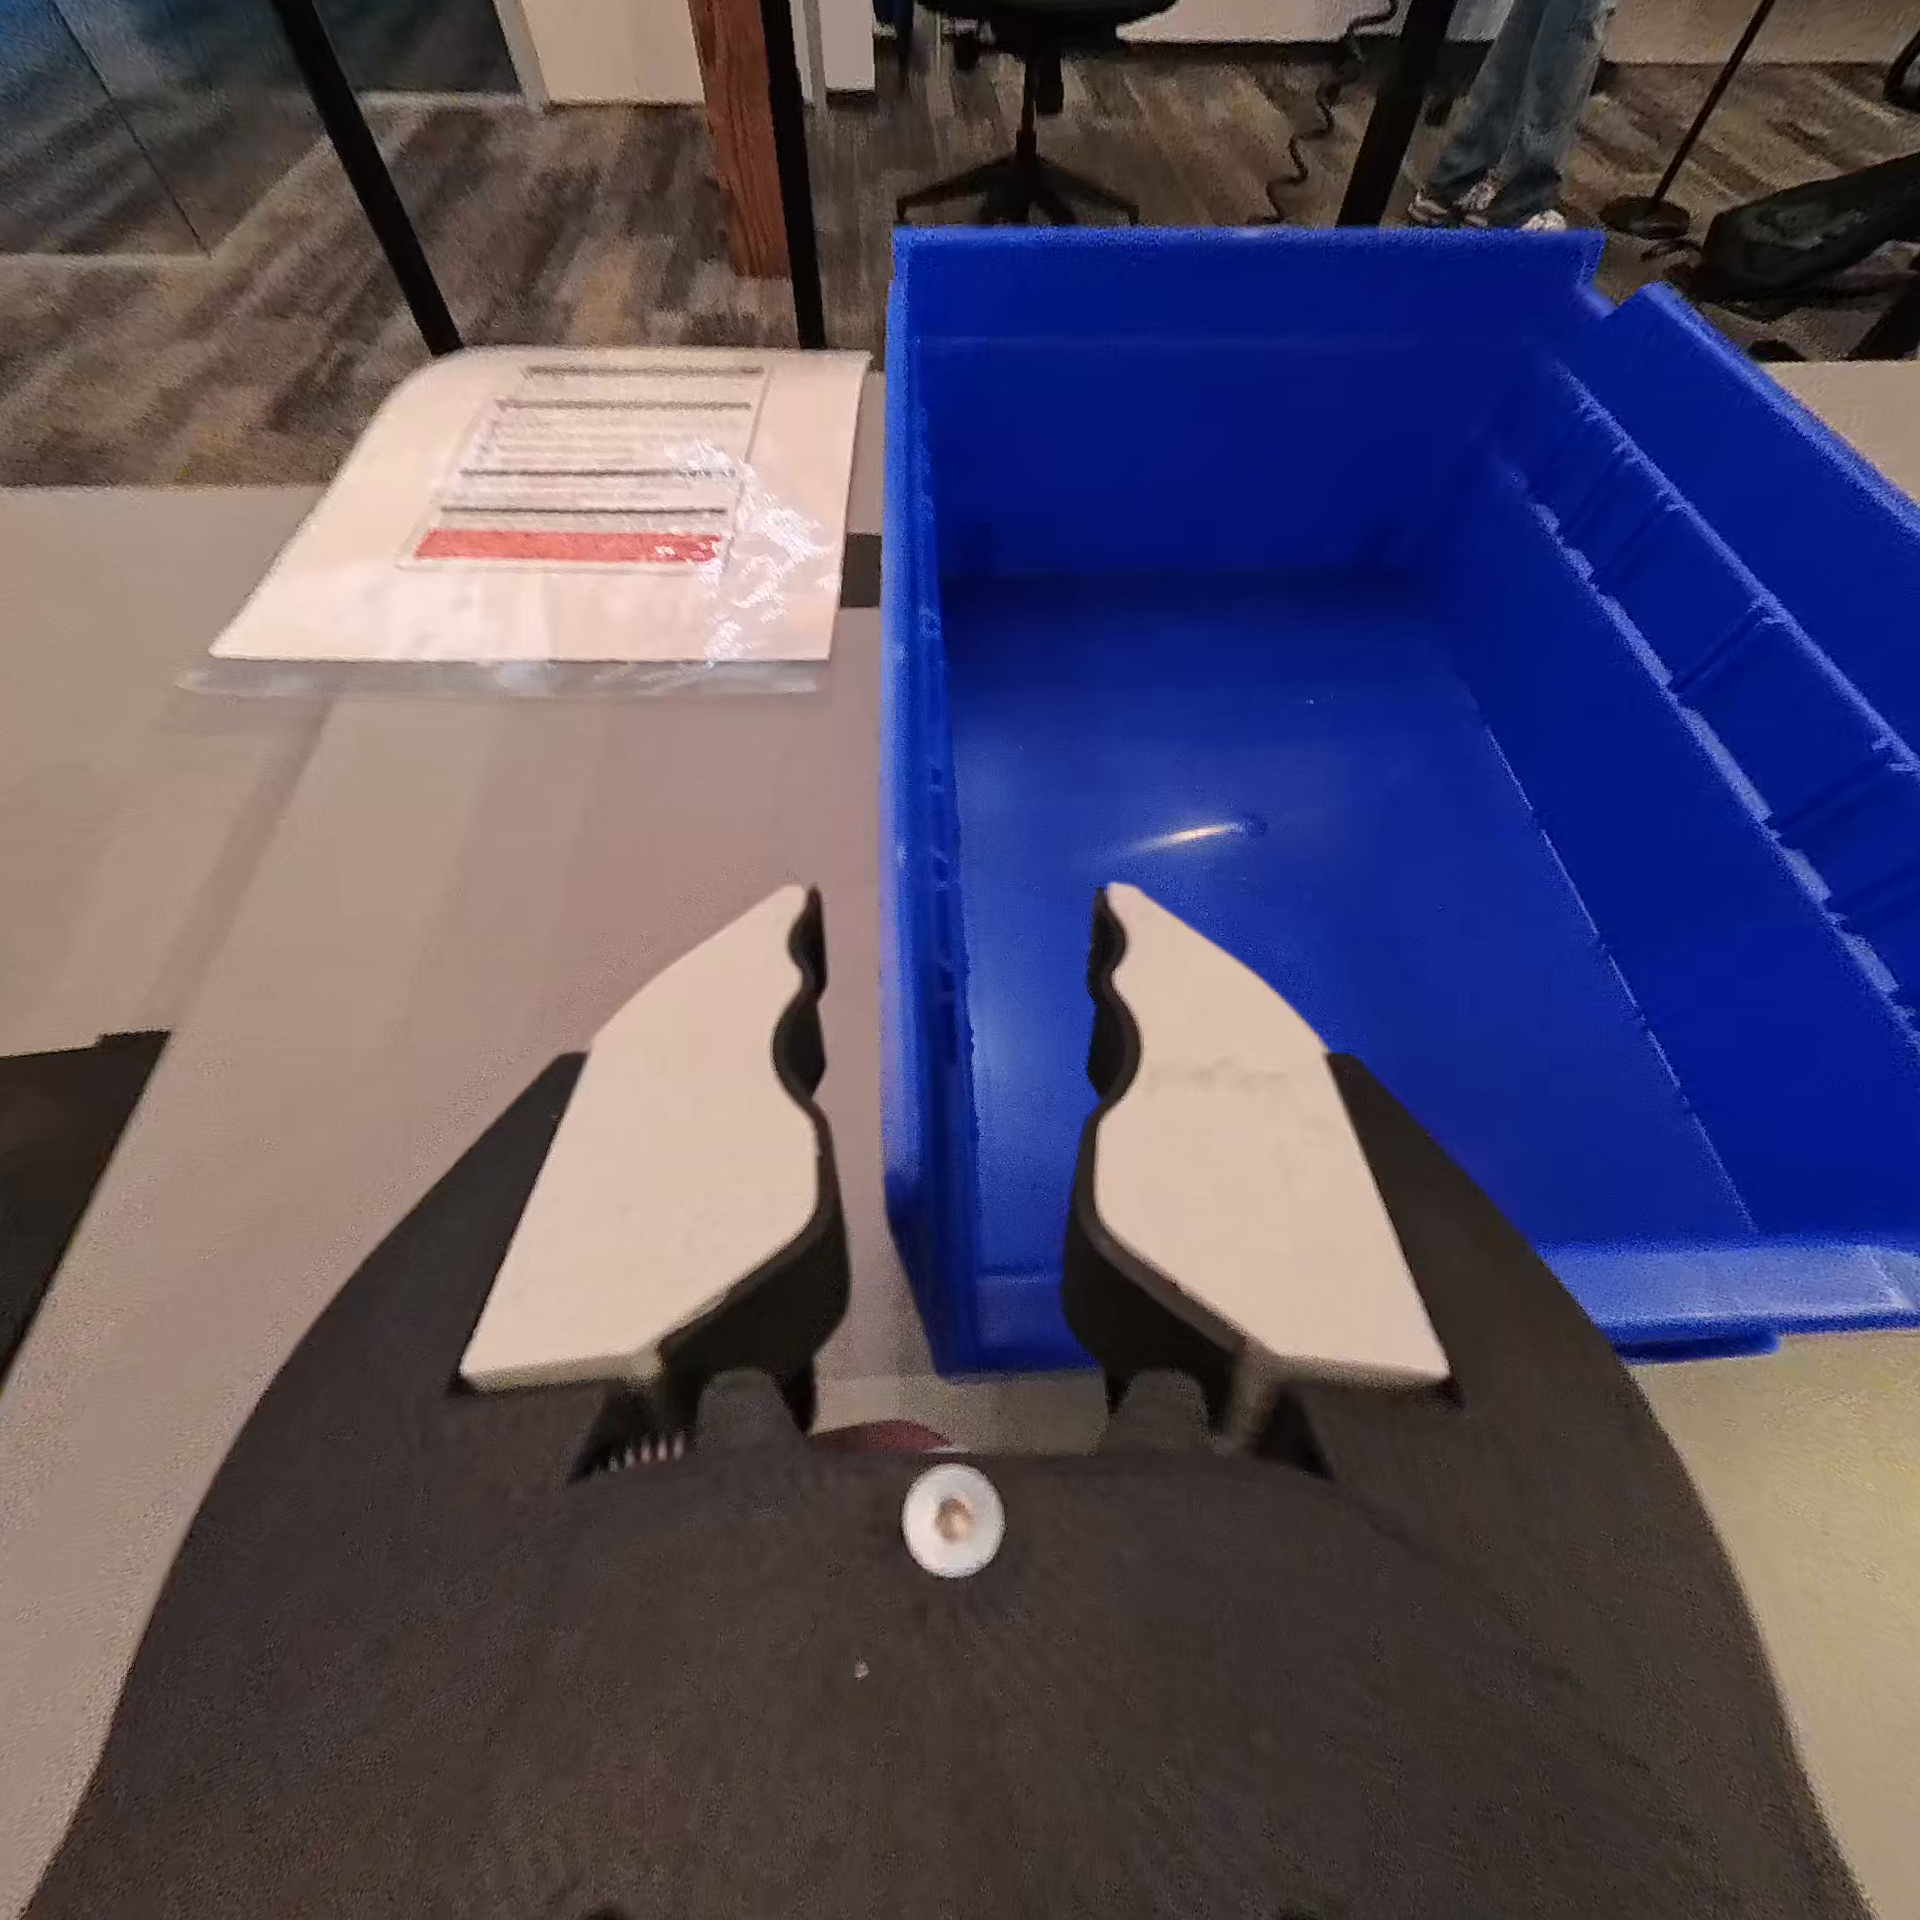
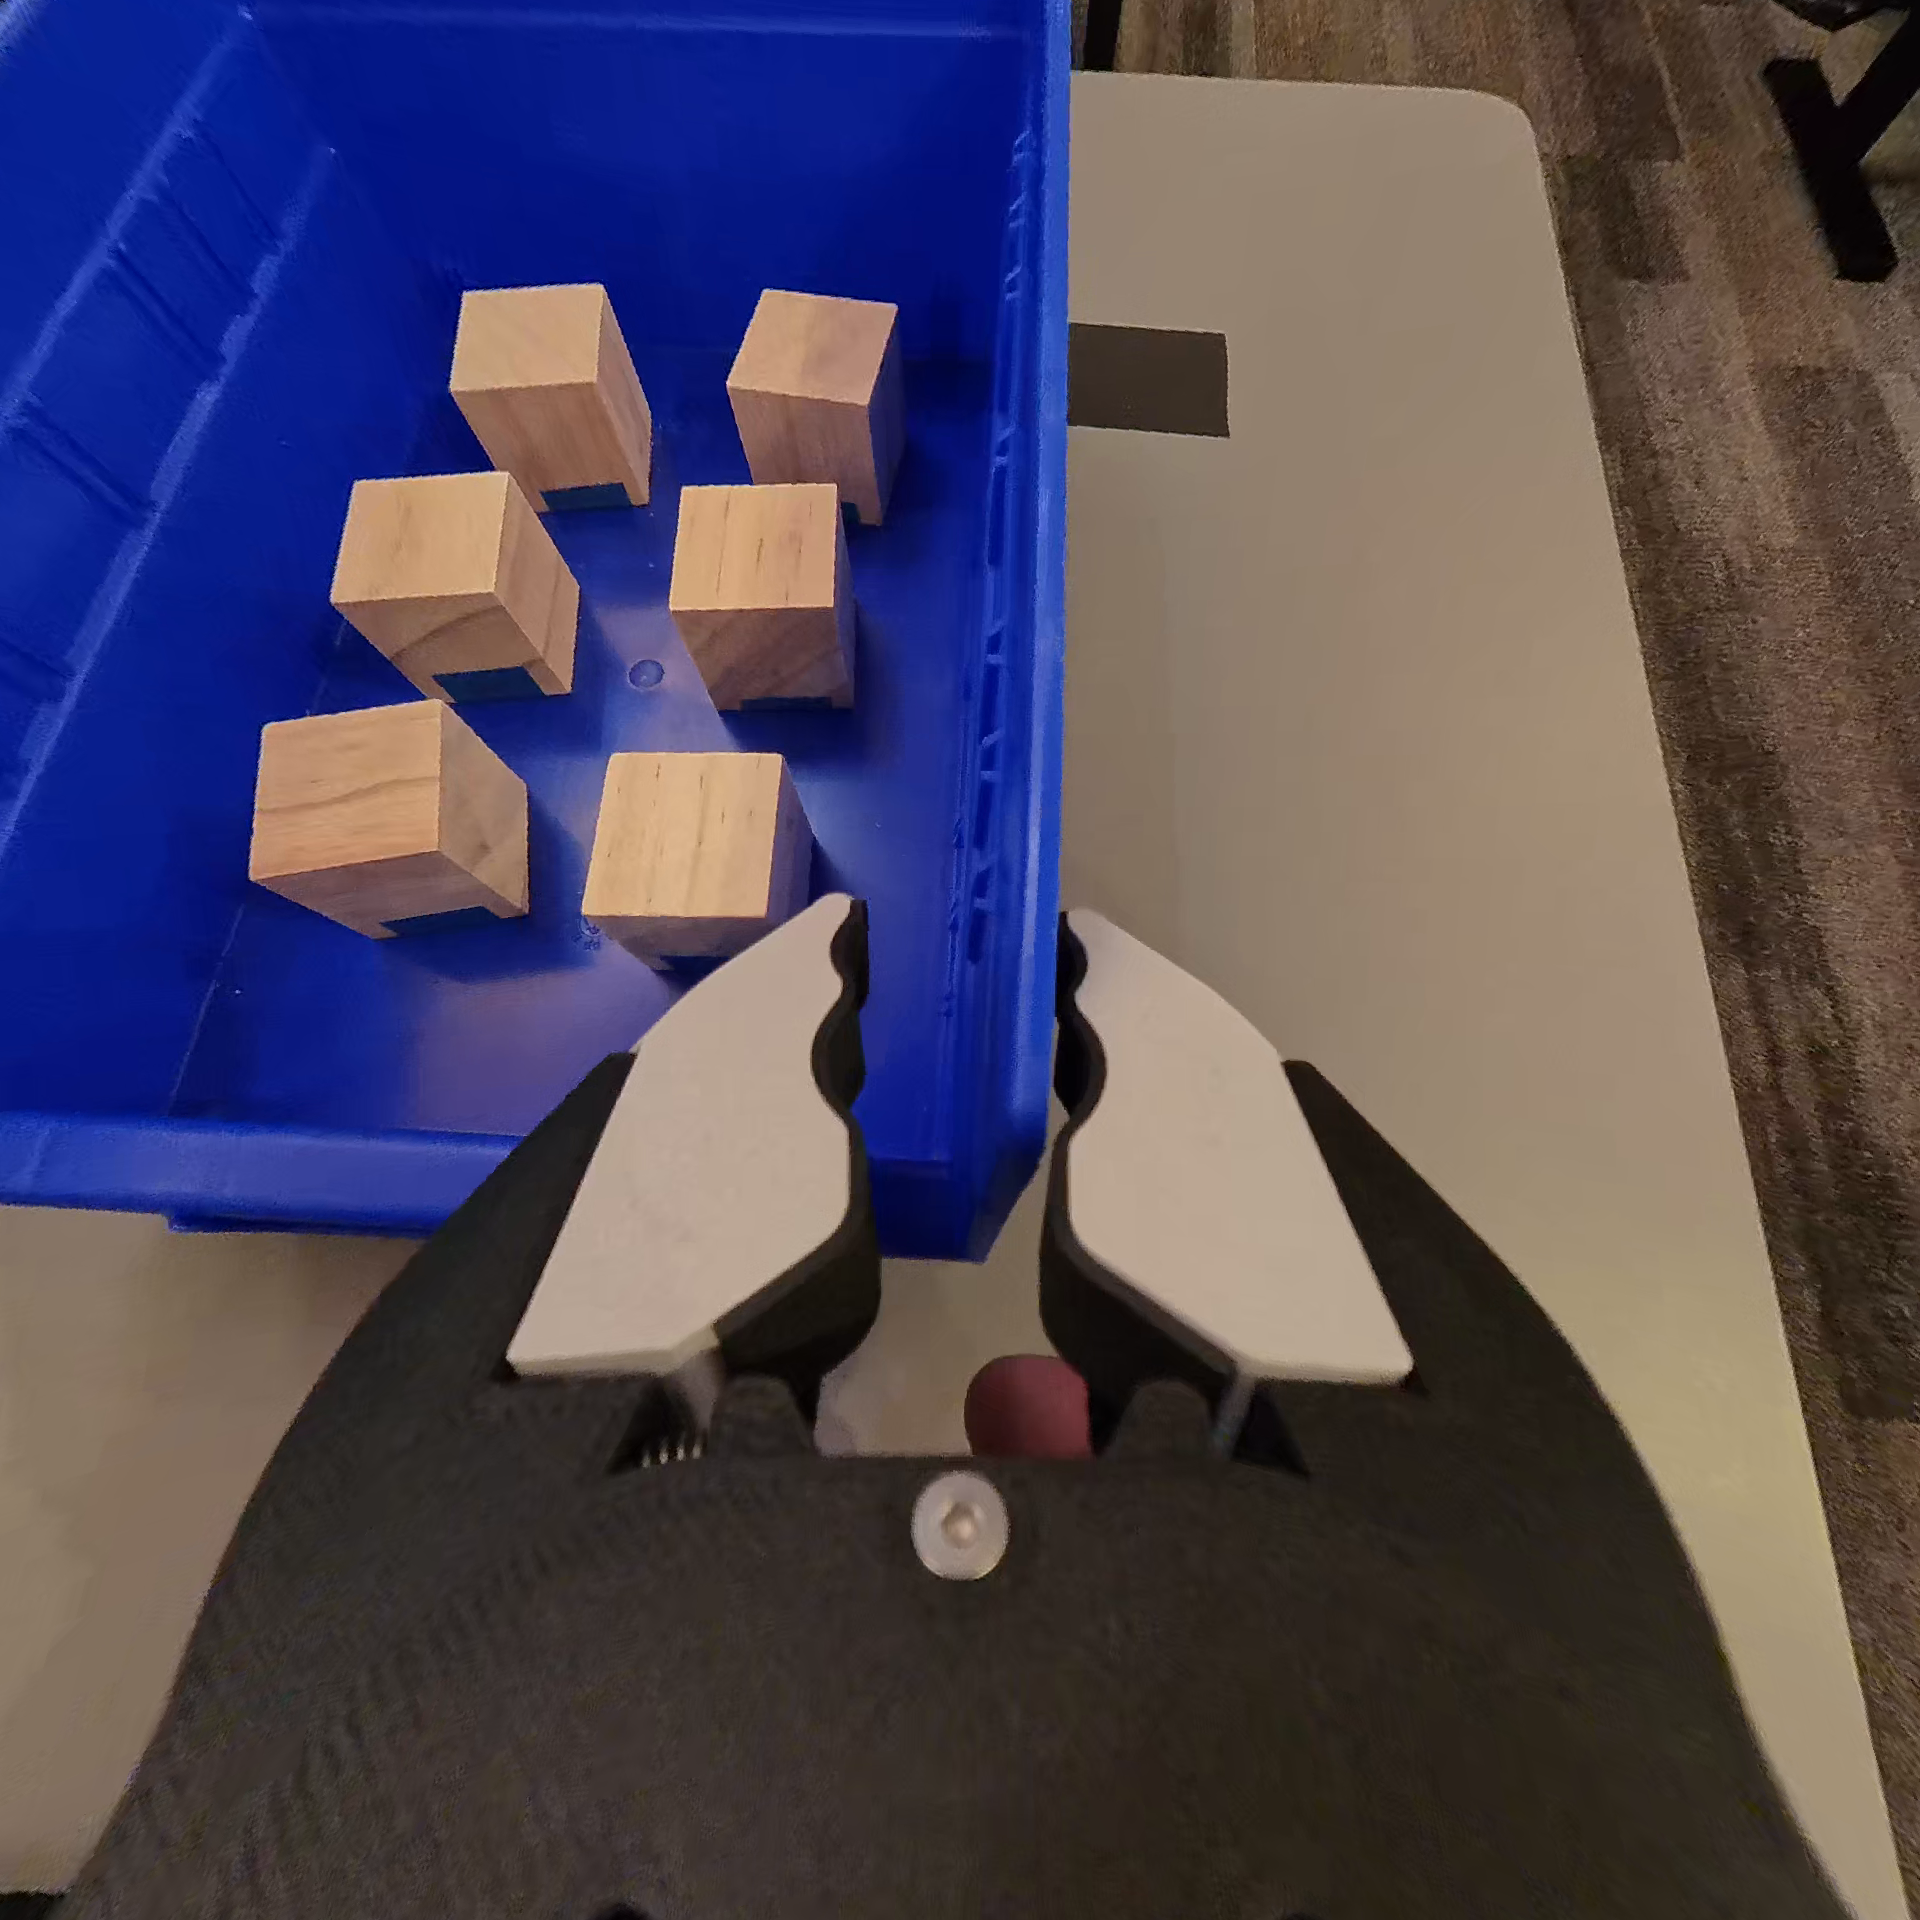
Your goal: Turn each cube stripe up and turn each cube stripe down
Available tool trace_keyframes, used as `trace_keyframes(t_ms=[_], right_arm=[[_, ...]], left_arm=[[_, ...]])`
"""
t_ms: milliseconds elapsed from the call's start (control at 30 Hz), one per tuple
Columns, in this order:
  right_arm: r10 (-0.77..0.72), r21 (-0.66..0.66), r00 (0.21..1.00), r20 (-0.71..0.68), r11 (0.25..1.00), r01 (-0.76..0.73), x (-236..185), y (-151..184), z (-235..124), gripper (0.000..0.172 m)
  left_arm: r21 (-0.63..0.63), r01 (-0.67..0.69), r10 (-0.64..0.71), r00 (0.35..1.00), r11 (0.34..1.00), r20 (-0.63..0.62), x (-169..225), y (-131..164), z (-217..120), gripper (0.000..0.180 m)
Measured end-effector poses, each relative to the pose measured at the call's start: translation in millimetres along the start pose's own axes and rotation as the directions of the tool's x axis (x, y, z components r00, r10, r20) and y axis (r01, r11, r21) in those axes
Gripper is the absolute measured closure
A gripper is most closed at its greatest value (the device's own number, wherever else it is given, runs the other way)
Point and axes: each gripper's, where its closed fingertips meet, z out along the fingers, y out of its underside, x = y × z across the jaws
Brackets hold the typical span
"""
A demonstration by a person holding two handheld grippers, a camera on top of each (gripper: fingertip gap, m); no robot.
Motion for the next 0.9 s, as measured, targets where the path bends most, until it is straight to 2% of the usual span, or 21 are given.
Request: trace_keyframes(t_ms=[67, 133, 200, 400, 733, 900], right_arm=[[0.007, 0.01, 1.0, 0.024, 1.0, -0.007, -2.8, -1.3, 0.5, 0.147], [0.009, 0.011, 0.999, 0.031, 1.0, -0.01, -3.5, -1.5, 0.6, 0.148], [0.018, 0.011, 0.999, 0.037, 1.0, -0.018, -3.2, -1.5, 0.5, 0.154], [0.02, -0.01, 1.0, 0.02, 1.0, -0.02, 2.0, -0.8, 0.7, 0.166], [0.036, 0.004, 0.998, 0.054, 0.999, -0.036, 1.9, -1.1, 0.6, 0.167], [0.051, 0.077, 0.997, 0.057, 0.996, -0.055, 1.7, -3.7, -2.7, 0.167]], left_arm=[[0.007, 0.026, -0.026, 0.999, 1.0, -0.019, 3.3, 1.9, 4.7, 0.146], [0.026, 0.04, -0.04, 0.999, 0.999, -0.02, 2.2, 1.3, 4.7, 0.169], [0.04, 0.079, -0.078, 0.996, 0.996, -0.032, 1.2, 1.4, 5.1, 0.175], [0.045, 0.079, -0.077, 0.996, 0.996, -0.035, 1.4, 1.3, 5.2, 0.175], [0.071, 0.085, -0.083, 0.996, 0.994, -0.029, 1.2, 0.2, 6.2, 0.175], [0.126, 0.07, -0.07, 0.998, 0.99, -0.003, 0.4, -1.4, 9.4, 0.175]])
